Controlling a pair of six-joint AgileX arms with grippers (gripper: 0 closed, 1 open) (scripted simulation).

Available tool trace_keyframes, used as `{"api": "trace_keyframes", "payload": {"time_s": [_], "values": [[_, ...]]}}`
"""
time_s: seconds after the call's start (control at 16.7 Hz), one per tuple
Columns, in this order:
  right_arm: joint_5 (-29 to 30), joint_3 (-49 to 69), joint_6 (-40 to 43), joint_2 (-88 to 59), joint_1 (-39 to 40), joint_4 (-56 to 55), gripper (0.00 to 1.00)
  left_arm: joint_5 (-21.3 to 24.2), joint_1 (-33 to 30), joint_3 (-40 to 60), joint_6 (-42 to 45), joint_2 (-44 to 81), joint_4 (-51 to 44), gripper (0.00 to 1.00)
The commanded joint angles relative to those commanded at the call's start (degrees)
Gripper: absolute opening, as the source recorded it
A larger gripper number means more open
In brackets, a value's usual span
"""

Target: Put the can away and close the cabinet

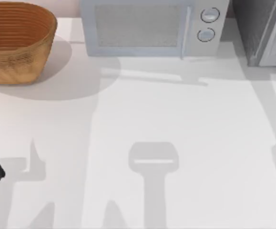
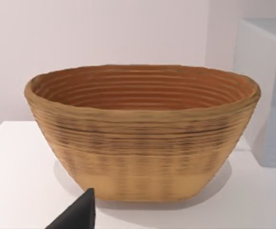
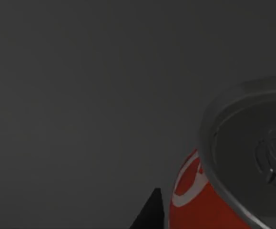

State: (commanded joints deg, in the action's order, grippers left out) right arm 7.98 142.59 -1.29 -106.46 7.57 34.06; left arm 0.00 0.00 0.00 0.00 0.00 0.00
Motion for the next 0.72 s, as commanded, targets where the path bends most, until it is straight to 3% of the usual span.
{"api": "trace_keyframes", "payload": {"time_s": [0.3,0.66,0.72], "values": [[-0.82,14.15,0.18,-11.42,-1.72,4.23,0.0,0.0,0.0,0.0,0.0,0.0,0.0,1.0],[-0.97,16.23,0.25,-13.37,-2.0,4.98,0.0,0.0,0.0,0.0,0.0,0.0,0.0,1.0],[-0.97,16.23,0.25,-13.37,-2.0,4.98,0.08,0.0,0.0,0.0,0.0,0.0,0.0,1.0]]}}
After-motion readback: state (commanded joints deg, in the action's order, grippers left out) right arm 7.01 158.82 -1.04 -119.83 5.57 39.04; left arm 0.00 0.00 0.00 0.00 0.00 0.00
